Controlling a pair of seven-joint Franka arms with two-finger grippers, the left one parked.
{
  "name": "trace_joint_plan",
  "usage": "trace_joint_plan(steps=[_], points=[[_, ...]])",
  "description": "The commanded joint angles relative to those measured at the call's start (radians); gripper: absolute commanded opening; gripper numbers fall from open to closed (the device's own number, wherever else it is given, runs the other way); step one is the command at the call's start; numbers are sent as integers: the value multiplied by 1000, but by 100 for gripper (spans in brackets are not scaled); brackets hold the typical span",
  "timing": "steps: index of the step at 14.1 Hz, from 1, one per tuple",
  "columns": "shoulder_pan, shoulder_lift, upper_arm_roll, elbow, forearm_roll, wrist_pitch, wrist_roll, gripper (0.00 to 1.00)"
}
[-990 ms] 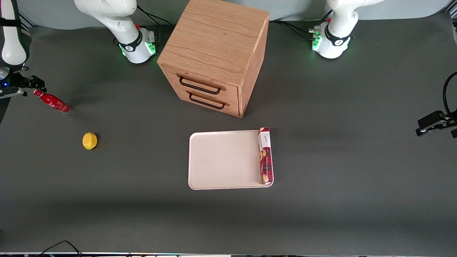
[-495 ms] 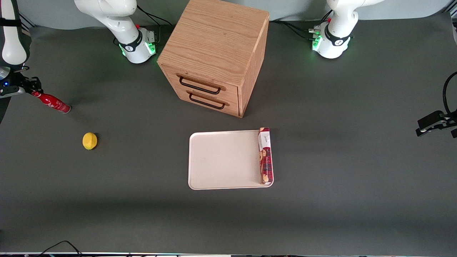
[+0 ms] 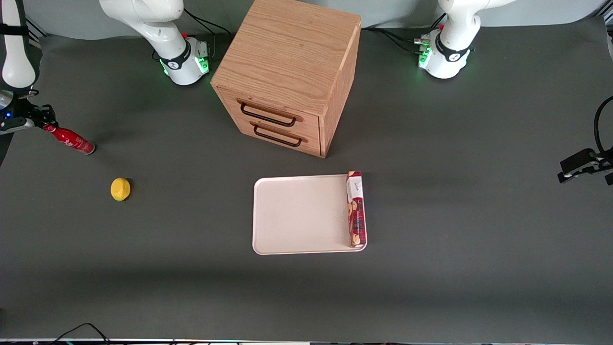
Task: Place coke bottle on tray
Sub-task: 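Lower the open right gripper over the red Coca-Cola bottle's cap end, then close the right gripper on the bottle cap and lift it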
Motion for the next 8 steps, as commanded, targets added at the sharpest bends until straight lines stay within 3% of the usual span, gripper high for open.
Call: trace_joint_plan(steps=[1, 5, 8], points=[[42, -35, 40, 232, 63, -288, -1, 4], [40, -29, 240, 531, 89, -606, 123, 4], [48, -9, 433, 720, 147, -773, 337, 0]])
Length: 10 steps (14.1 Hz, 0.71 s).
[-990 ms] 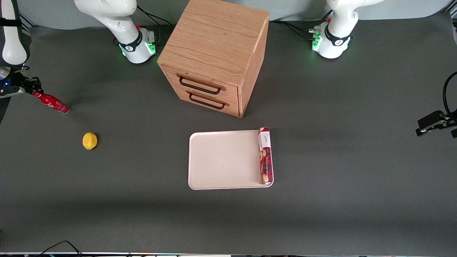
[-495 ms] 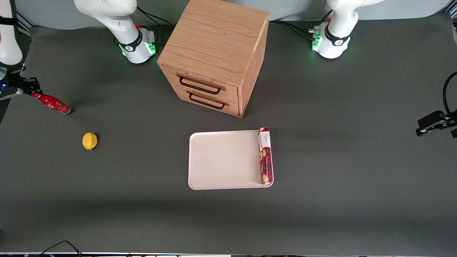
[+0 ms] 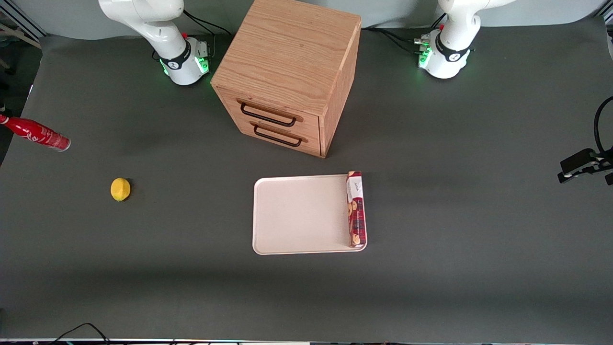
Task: Place coke bottle on tray
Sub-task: 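Close the right gripper on the bottle cap and lift it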
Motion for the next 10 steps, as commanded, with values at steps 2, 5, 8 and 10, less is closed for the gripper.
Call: trace_joint_plan(steps=[2, 5, 8, 10], points=[[6, 69, 261, 244, 71, -160, 319, 0], [6, 158, 451, 347, 176, -194, 725, 0], [18, 279, 615, 404, 204, -136, 992, 1], [32, 346, 684, 406, 196, -39, 1131, 1]])
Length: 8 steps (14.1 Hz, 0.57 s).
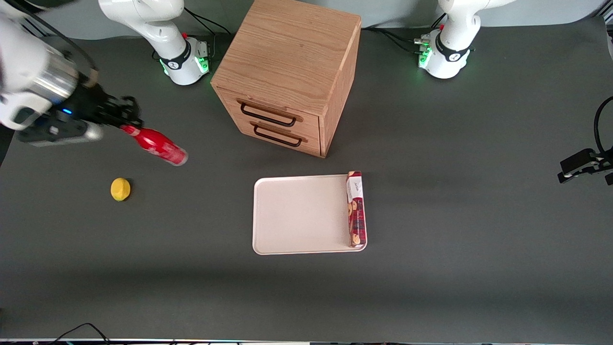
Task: Place coke bottle on tray
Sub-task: 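Carry the bottle to the white tray and stand it upright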
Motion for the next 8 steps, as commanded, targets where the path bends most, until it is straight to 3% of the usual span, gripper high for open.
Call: trace_joint_plan(steps=[1, 2, 6, 8], points=[[15, 133, 85, 74, 4, 108, 188, 2], [23, 182, 113, 68, -19, 152, 235, 3], [54, 384, 242, 56, -240, 315, 478, 3], [60, 432, 265, 18, -292, 392, 518, 3]])
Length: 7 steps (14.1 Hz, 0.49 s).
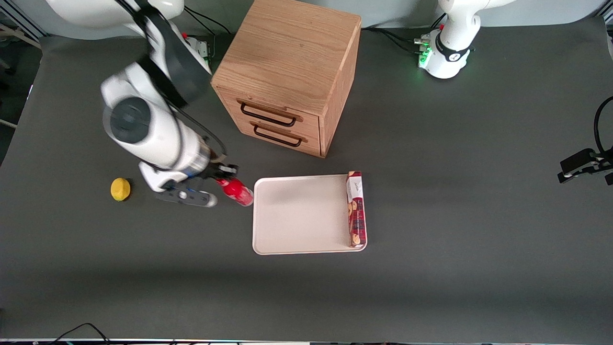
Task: Place coke bottle on tray
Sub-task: 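Carry the bottle to the white tray and stand it upright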
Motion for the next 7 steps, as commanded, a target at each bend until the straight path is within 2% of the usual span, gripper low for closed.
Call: trace_joint_plan(steps=[1, 3, 5, 6, 7], points=[[7, 72, 37, -7, -55, 101, 83, 3], [11, 106, 37, -17, -70, 146, 101, 3], [12, 146, 40, -15, -129, 149, 161, 3], [15, 157, 41, -15, -140, 151, 167, 10], [21, 158, 41, -14, -140, 149, 166, 56]])
